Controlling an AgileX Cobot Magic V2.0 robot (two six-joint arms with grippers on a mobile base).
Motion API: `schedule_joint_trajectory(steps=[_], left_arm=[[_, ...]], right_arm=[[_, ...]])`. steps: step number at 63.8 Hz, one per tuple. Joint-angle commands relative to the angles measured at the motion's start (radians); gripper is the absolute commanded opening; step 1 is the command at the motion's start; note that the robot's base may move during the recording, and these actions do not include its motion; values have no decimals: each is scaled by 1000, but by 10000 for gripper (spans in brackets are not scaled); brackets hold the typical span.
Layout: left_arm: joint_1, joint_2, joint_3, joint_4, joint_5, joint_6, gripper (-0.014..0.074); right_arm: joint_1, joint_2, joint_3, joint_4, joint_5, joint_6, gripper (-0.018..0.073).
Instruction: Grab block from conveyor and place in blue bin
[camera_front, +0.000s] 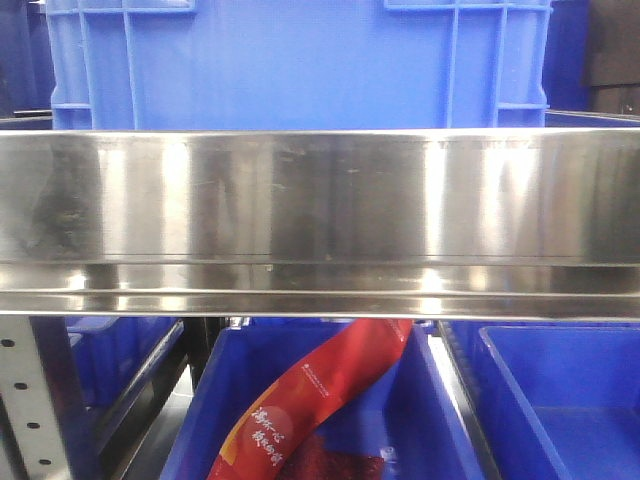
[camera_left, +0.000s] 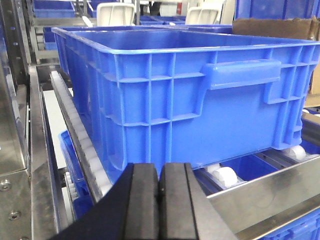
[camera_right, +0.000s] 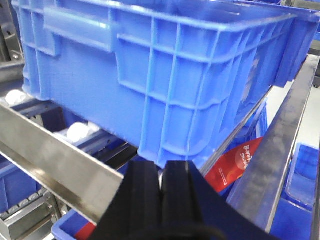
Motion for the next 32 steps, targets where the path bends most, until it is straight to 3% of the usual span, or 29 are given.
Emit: schedule_joint_trajectory(steps=[1,32], left_arm=[[-5,-10,4,-12,-32,-7,-111],[-5,-10,4,-12,-34,-7,-111]], right_arm=[[-3,-7,2,0,-40,-4,-162],[-3,-7,2,0,-39,-4,-162]])
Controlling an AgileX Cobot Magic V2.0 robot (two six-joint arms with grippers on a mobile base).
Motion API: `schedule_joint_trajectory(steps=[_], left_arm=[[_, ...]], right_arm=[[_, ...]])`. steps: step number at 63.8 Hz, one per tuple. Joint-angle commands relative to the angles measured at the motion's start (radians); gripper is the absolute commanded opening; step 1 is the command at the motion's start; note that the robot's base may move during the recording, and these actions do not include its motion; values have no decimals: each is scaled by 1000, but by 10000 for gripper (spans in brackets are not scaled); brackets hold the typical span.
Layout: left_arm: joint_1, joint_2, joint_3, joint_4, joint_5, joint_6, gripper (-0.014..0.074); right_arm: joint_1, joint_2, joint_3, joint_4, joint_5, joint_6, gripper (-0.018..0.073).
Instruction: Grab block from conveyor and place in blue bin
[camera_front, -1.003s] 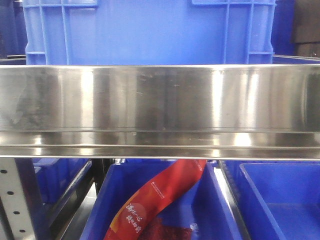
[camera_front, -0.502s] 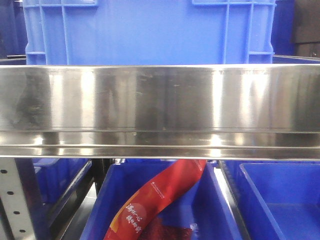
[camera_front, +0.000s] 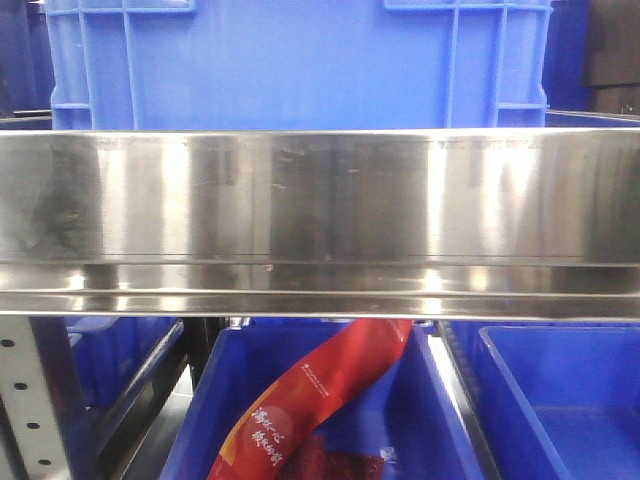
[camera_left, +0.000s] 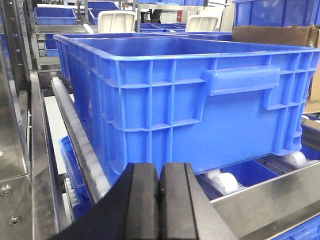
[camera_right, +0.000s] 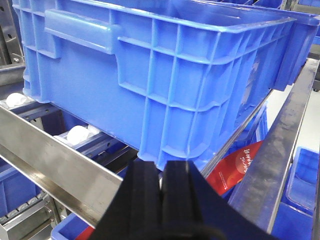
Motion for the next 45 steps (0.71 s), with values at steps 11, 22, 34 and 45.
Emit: schedule_joint_trajectory(steps=[11,22,34,45], left_arm=[[-5,-7,2,-10,-19,-7,-111],[65,-27,12,43,-28,-7,-111],[235,-120,124,43,-88,-7,-111],[372,-225,284,43,-205,-7,-111]], right_arm=[[-3,-6,2,0,-23,-4,-162],[-3,-6,2,0,-23,-4,-162],[-3,-6,2,0,-23,-4,-162],[-3,-6,2,0,-23,-4,-162]])
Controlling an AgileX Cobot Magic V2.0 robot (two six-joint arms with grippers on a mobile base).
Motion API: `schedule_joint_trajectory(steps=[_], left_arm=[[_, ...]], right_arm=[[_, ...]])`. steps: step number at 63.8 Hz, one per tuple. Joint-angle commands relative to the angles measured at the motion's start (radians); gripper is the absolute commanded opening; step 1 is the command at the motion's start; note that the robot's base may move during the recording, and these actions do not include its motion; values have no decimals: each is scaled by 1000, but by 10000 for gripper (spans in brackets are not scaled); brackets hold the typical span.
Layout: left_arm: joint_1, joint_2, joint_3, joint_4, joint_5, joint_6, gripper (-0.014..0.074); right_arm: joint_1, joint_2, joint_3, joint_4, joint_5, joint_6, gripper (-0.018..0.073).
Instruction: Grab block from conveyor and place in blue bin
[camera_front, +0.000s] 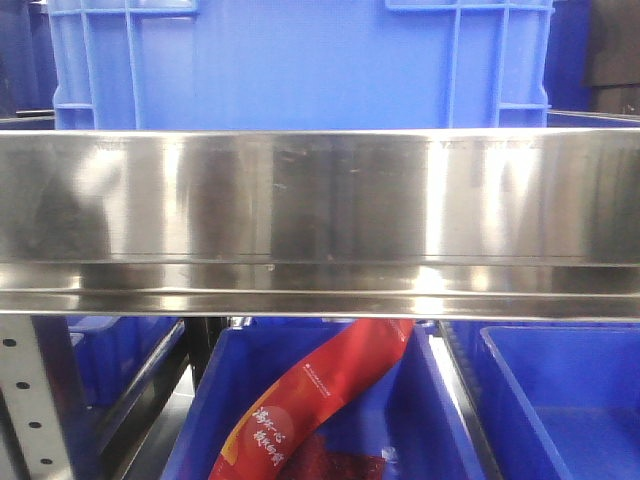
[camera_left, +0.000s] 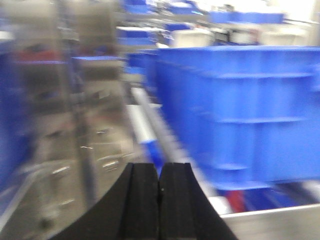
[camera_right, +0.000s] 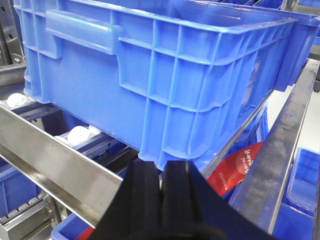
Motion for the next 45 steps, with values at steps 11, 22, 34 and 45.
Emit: schedule_joint_trajectory(steps=[11,22,34,45], left_arm=[[102,-125,200,2,-151,-7,-111],[104,-179,223,2,-84,-7,-111],[107,-179,223,2,-81,-7,-111],[107,-179,223,2,-81,-7,-111]], right_arm=[[-3,-6,2,0,-21,-4,-162],[-3,-6,2,0,-21,-4,-162],[-3,-6,2,0,-21,-4,-162],[-3,-6,2,0,-21,-4,-162]])
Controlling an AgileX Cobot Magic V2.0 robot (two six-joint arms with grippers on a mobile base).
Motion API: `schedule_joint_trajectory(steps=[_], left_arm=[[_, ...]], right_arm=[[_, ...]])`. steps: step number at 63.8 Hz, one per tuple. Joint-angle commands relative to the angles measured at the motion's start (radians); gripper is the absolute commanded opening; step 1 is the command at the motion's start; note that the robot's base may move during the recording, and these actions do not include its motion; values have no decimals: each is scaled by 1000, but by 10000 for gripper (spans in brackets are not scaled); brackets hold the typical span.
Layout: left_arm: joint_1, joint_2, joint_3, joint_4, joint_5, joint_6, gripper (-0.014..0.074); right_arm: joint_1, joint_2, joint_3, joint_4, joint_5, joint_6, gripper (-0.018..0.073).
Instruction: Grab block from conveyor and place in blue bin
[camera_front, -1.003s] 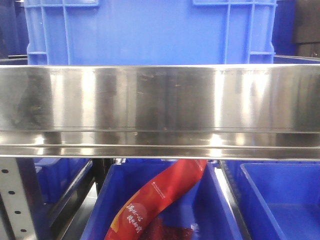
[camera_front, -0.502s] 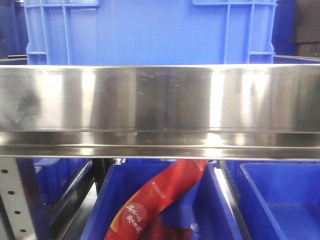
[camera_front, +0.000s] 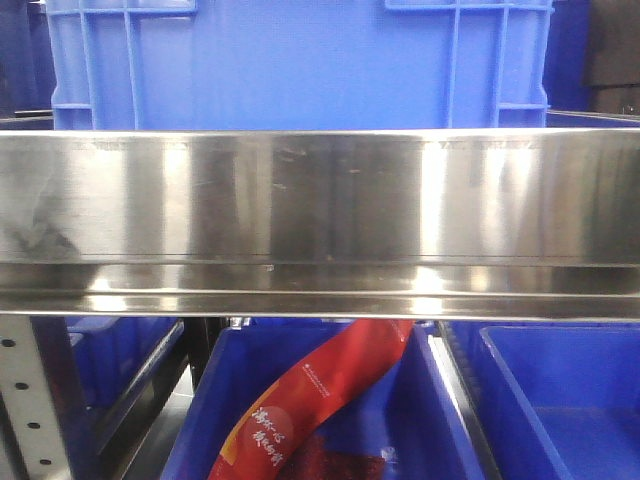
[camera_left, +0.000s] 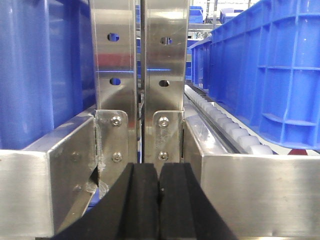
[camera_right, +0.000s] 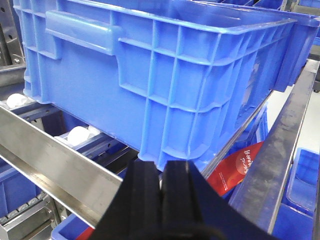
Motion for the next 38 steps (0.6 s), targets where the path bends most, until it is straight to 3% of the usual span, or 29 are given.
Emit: schedule_joint_trajectory(steps=[1,38], left_arm=[[4,-6,-2,2,-8,-7,-111],[4,-6,-2,2,-8,-7,-111]], right_arm=[[-3,-5,2,0,-21,-4,-162],[-3,-5,2,0,-21,-4,-162]])
